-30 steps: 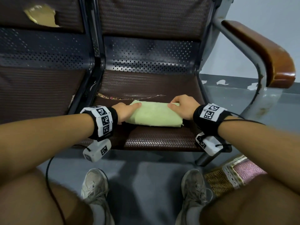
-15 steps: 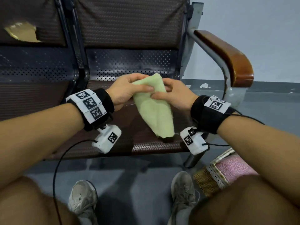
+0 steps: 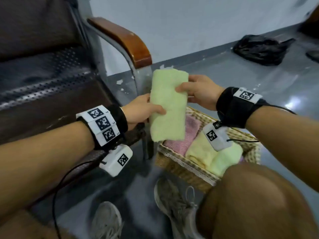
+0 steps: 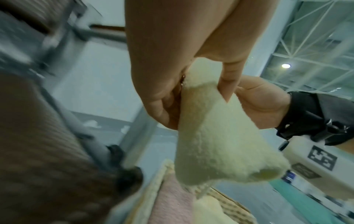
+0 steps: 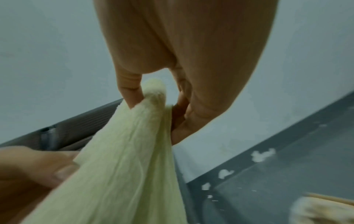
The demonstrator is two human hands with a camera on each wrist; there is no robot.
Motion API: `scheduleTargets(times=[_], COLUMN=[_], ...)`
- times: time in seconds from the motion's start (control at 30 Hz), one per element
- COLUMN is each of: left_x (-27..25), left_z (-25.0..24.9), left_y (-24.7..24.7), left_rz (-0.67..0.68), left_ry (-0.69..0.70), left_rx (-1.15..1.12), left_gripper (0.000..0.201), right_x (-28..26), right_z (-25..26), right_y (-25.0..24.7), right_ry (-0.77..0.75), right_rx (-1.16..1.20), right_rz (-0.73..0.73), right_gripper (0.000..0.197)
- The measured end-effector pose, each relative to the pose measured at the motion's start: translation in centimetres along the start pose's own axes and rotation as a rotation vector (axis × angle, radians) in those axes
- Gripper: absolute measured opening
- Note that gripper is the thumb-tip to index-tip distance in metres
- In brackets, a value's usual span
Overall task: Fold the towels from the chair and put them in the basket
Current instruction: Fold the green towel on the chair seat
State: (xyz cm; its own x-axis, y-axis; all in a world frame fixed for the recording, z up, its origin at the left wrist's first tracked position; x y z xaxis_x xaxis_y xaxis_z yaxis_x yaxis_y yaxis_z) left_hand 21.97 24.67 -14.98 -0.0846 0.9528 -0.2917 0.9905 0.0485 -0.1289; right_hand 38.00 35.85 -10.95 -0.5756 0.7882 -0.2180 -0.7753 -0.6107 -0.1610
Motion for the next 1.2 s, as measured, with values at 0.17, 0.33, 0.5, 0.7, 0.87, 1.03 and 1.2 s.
scheduleTargets(times=[0.17,0.33,0.5,0.7,0.87,1.03,1.2], left_x=[5.4,8.9,11.3,16.2,23.6,29.8,31.7], left_z=[1.9,6.6,10.6,7.2,3.0,5.9,7.2], left_y=[12.3,22.9,27.4,24.7,16.1,13.3,13.4], left_rz=[0.144,0.248,0.285,0.17,-0.3,-0.163,0.056], left_ry=[-0.125,-0.228,-0.33,-0.253,-0.033,-0.28,-0.35], left_rx=[-0.028,0.178,0.424,0.418,0.655,0.9,0.915], left_gripper=[0.045,0.053,0.051,0.022,0.021,0.034,0.039], right_x=[-4.5,-7.6,-9.1,-7.9,-6.3,-3.3,-3.5], right_z=[-8.4,-18.2,-25.7,-26.8,-26.1,-29.6,-30.8], right_y=[-10.2,-16.9,-18.4,-22.4,-28.2,-29.4,-30.6], right_ry=[0.202,0.387,0.513,0.371,0.424,0.729,0.831], right_rx=[-0.01,-0.032,-0.214,-0.359,-0.415,-0.447,-0.04], right_rz=[-0.263,-0.449,-0.5,-0.684,-0.873,-0.605,-0.662], right_gripper=[0.017,0.022,0.018,0.01,0.029,0.011,0.029])
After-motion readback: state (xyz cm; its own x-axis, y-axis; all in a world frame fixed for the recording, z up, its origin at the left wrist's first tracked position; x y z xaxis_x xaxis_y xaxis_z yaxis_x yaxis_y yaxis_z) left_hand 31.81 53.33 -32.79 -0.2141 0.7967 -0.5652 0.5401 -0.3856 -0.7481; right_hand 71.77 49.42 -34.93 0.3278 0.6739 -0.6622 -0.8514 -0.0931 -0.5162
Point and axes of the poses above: each hand's wrist, its own x-axis towards the middle knuckle, its own y-axis out of the palm, z = x × y, the point moved 2 cm from there along x, towards the middle knuckle, and after that the axes turned 4 degrees about x, right-handed, at the moved point
